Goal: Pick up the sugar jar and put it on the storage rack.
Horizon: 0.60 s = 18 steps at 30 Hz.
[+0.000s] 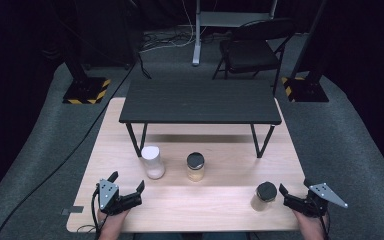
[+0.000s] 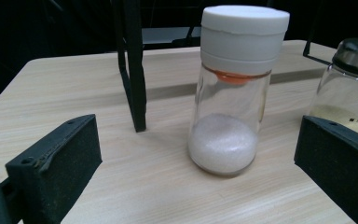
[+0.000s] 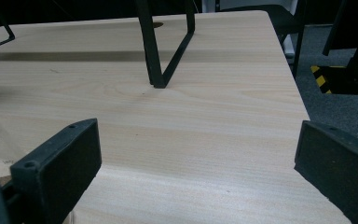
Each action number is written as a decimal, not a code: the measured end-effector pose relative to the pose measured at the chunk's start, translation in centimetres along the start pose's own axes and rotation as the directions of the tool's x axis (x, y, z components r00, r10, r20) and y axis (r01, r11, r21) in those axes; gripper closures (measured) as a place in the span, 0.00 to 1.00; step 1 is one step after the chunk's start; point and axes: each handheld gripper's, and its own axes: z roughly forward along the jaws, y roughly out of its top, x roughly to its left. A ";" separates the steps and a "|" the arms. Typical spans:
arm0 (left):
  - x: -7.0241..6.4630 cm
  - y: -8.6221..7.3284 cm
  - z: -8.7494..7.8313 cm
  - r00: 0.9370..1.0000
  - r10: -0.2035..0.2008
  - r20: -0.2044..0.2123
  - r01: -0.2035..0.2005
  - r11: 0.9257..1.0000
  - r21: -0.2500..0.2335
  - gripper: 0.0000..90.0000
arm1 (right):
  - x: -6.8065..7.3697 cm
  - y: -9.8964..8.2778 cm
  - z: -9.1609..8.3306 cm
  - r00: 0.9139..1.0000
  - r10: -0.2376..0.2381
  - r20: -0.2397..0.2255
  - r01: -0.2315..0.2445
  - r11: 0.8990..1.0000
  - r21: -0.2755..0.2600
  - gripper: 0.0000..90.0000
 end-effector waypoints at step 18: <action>-0.6 1.3 0.7 0.998 0.003 0.056 -0.003 1.000 -0.015 0.00 | -0.1 0.0 0.0 1.000 0.002 -0.007 -0.002 1.000 0.003 0.00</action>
